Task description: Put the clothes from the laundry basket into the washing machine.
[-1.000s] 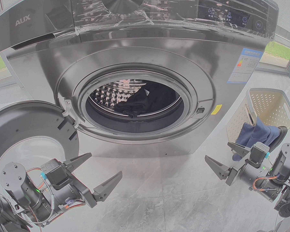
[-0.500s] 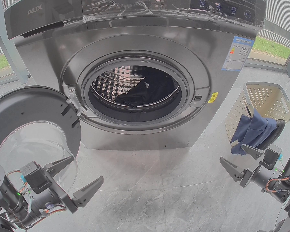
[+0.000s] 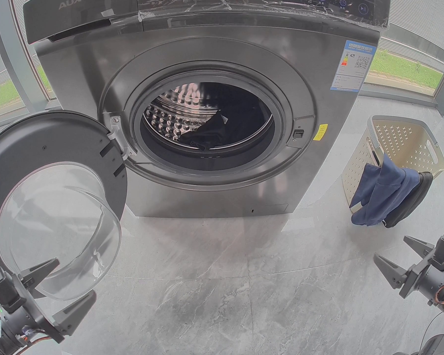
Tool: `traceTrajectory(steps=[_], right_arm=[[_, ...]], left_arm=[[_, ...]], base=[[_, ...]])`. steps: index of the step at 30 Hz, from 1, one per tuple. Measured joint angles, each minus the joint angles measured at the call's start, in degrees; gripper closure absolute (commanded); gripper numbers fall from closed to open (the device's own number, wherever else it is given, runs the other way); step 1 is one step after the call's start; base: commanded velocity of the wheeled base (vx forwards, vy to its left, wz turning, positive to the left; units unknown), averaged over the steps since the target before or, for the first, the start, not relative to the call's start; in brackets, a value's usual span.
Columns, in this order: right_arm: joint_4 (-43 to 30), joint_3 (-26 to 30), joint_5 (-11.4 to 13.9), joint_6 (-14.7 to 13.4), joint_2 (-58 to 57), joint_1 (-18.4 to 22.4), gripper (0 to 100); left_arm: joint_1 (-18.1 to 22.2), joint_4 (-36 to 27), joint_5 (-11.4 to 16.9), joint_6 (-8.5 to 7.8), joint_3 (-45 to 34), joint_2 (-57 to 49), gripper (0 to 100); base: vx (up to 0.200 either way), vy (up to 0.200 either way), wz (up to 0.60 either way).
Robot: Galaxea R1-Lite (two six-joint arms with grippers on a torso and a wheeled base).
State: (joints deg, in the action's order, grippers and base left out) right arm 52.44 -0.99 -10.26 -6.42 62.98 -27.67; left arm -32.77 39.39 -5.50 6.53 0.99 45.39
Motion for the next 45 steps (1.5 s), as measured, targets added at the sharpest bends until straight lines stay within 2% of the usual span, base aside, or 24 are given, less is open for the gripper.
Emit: traceTrajectory(steps=[3,9,15,20,23,27,29,32,34,36,39,41,43,45], right_arm=[[-10.3,0.0,-0.2,0.2,-7.9,2.6,0],[-25.6,0.0,0.4,1.2,-23.1,8.5,0],[-41.3,0.0,3.2,2.2,-40.8,16.5,0],[-49.8,0.0,5.8,2.7,-52.5,24.2,0],[-51.1,0.0,6.4,3.0,-57.1,27.1,0],[-52.1,0.0,7.4,4.4,-59.8,27.9,0],[-52.3,0.0,8.0,5.1,-60.6,28.1,0],[-52.4,0.0,8.7,5.7,-61.4,28.1,0],[-52.4,0.0,9.4,6.1,-61.7,28.1,0],[-52.5,0.0,10.2,6.6,-61.9,28.1,0],[-52.4,0.0,11.0,7.0,-62.1,28.0,0],[-52.4,0.0,11.2,7.1,-62.2,28.0,0],[-52.4,0.0,11.4,7.2,-62.2,28.0,0],[-52.4,0.0,11.5,7.3,-62.3,28.0,0]], left_arm=[[3.0,-7.2,1.7,0.17,0.0,-8.1,0],[8.4,-18.9,4.5,0.35,0.0,-20.7,0],[14.8,-27.2,6.4,0.44,0.0,-30.7,0],[21.2,-31.9,7.6,-0.44,0.0,-35.4,0],[26.5,-33.8,10.4,-1.5,0.0,-37.8,0],[31.7,-35.5,13.3,-2.44,0.0,-40.5,0],[32.7,-36.0,12.8,-2.73,0.0,-41.6,0],[32.9,-36.5,9.6,-3.3,0.0,-42.9,0],[32.8,-36.5,8.5,-3.91,0.0,-43.5,0],[32.7,-36.6,9.4,-4.29,0.0,-43.9,0],[32.6,-36.7,12.6,-4.35,0.0,-44.3,0],[32.6,-37.1,12.8,-4.57,0.0,-44.4,0],[32.6,-38.0,11.1,-4.86,0.0,-44.5,0],[32.6,-39.1,7.7,-5.19,0.0,-44.6,0]], base=[[0.0,-0.067,0.0],[0.0,-0.2,0.0],[0.0,-0.167,0.0],[0.0,0.0,0.0],[0.0,0.0,0.0],[0.0,0.0,0.0],[0.0,0.0,0.0],[0.0,0.0,0.0],[0.0,0.0,0.0],[0.0,0.0,0.0],[0.0,0.0,0.0],[0.0,0.0,0.0],[0.0,0.0,0.0],[0.0,0.0,0.0]])
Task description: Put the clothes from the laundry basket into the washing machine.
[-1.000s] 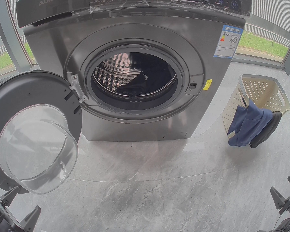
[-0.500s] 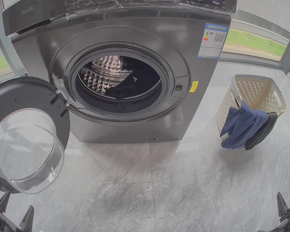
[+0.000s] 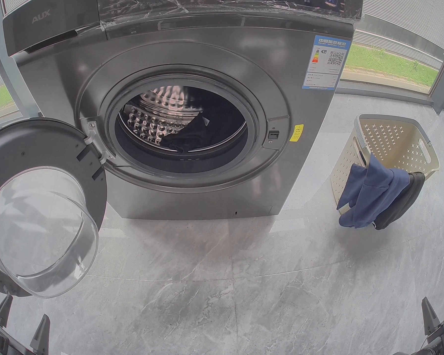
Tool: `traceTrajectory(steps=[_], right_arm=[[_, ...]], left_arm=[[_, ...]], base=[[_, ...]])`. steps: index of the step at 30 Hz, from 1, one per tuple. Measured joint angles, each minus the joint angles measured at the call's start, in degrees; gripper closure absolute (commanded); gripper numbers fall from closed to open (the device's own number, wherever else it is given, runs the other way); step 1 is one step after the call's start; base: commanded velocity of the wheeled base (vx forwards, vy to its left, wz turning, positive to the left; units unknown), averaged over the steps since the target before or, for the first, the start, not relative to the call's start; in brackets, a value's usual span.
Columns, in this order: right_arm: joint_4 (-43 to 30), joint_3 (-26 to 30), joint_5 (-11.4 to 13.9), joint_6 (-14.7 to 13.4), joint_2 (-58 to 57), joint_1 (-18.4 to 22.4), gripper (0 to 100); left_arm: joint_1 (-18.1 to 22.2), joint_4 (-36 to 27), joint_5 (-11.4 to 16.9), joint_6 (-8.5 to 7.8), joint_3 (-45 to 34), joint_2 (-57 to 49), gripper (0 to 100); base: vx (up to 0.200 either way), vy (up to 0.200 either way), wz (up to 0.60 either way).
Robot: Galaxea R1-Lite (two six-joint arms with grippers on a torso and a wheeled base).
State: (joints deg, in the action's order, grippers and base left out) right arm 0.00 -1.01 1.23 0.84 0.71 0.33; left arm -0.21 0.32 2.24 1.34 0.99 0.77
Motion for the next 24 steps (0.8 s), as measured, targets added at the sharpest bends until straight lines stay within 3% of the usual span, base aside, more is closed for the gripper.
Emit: traceTrajectory(steps=[2,5,24], right_arm=[[0.0,0.0,0.1,0.1,0.0,0.1,0],[0.0,0.0,0.2,0.0,0.0,0.1,0],[0.0,0.0,0.3,-0.2,0.0,0.1,0]], left_arm=[[0.0,-0.3,-2.1,-0.26,0.0,0.0,0],[-0.1,-0.5,-2.0,-0.33,0.0,-0.1,0],[-0.1,-0.5,-1.8,0.29,0.0,-0.1,0]], base=[[0.0,0.0,0.0],[0.0,0.0,0.0],[0.0,-0.2,0.0]])
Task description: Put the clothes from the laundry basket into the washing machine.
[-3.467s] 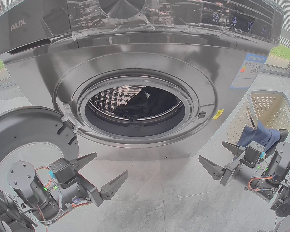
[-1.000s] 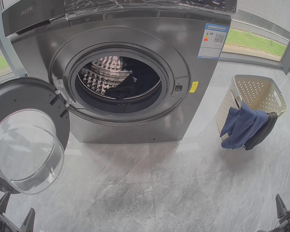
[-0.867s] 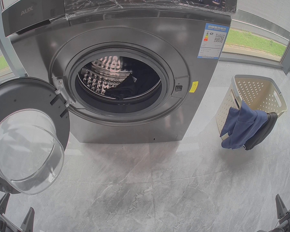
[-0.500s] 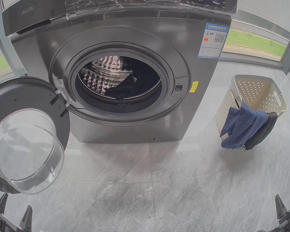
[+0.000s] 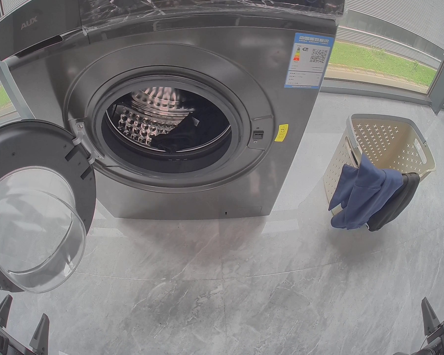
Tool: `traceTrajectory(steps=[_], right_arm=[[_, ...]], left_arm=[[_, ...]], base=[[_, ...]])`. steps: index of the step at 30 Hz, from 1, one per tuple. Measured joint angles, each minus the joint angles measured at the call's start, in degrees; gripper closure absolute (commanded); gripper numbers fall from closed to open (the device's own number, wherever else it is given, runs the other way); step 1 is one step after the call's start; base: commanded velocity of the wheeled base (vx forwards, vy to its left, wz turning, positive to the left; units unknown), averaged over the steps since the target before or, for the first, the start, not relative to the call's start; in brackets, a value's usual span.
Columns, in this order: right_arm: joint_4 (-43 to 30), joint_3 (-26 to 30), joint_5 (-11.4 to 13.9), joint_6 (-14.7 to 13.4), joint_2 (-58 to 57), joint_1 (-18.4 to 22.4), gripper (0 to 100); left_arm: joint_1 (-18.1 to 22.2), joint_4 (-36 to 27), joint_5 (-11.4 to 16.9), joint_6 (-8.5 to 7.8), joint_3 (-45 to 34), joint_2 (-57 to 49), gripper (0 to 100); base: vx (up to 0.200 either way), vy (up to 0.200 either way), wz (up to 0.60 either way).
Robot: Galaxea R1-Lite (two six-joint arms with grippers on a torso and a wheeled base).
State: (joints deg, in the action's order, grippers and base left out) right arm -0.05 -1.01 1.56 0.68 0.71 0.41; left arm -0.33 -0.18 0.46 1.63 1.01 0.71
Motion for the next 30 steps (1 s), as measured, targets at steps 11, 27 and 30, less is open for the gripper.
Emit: traceTrajectory(steps=[11,27,30], right_arm=[[0.0,0.0,-0.1,-0.1,0.0,0.1,0],[0.0,0.0,-0.1,0.0,0.1,0.0,0],[0.0,0.0,-0.1,-0.1,0.1,0.0,0]], left_arm=[[-0.1,0.0,0.1,-0.13,0.0,0.0,0],[0.0,0.0,0.1,-0.09,0.0,0.1,0],[0.0,0.0,0.0,-0.02,0.0,0.1,0]], base=[[0.0,-0.091,0.16],[0.0,-0.2,0.0],[0.0,-0.133,0.0]])
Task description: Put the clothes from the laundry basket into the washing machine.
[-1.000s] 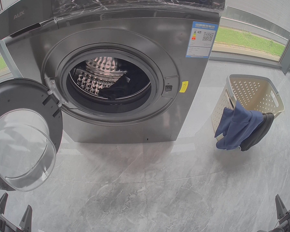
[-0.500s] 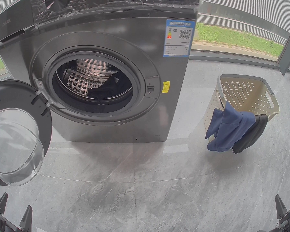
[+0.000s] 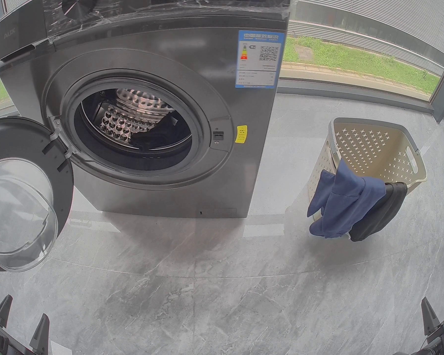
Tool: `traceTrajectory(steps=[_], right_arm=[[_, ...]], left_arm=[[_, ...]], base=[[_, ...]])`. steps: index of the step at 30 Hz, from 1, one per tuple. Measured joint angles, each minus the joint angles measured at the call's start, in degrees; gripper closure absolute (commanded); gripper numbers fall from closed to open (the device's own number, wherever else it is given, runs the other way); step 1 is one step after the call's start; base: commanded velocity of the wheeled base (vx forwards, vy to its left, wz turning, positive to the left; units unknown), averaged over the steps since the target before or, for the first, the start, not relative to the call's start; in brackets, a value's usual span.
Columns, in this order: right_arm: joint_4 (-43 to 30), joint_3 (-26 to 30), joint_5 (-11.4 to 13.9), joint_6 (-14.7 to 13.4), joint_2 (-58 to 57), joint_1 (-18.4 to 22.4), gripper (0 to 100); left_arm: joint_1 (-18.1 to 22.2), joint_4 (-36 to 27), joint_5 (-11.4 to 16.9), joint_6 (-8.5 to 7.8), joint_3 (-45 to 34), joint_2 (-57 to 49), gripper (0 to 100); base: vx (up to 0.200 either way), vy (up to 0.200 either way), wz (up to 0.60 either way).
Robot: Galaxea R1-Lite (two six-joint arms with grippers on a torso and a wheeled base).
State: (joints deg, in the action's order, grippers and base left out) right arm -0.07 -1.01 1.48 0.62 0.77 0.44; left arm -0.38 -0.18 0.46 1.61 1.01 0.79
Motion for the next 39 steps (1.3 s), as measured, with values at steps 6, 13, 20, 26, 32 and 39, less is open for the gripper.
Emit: traceTrajectory(steps=[6,13,20,26,32,39], right_arm=[[0.0,0.0,0.0,0.0,0.0,0.0,0],[0.0,0.0,0.0,0.1,0.0,0.0,0],[0.1,0.0,0.0,0.1,0.1,0.0,0],[0.1,0.0,0.0,0.1,0.1,0.0,0],[0.1,0.0,0.0,0.0,0.1,0.0,0],[0.0,0.0,0.0,0.0,0.1,-0.1,0]], left_arm=[[0.0,0.0,0.1,0.2,0.0,0.0,0],[-0.1,0.0,0.0,0.06,0.0,0.0,0],[0.0,0.0,0.0,0.13,0.0,0.1,0],[0.0,0.0,0.0,0.2,0.0,0.1,0],[0.0,0.0,0.0,0.28,0.0,0.1,0],[-0.1,0.0,0.1,0.02,0.0,0.1,0]], base=[[0.0,0.0,-0.3],[0.0,-0.143,0.0],[0.0,-0.2,0.0],[0.0,-0.1,0.0],[0.0,0.0,0.0],[0.0,-0.114,0.0]])
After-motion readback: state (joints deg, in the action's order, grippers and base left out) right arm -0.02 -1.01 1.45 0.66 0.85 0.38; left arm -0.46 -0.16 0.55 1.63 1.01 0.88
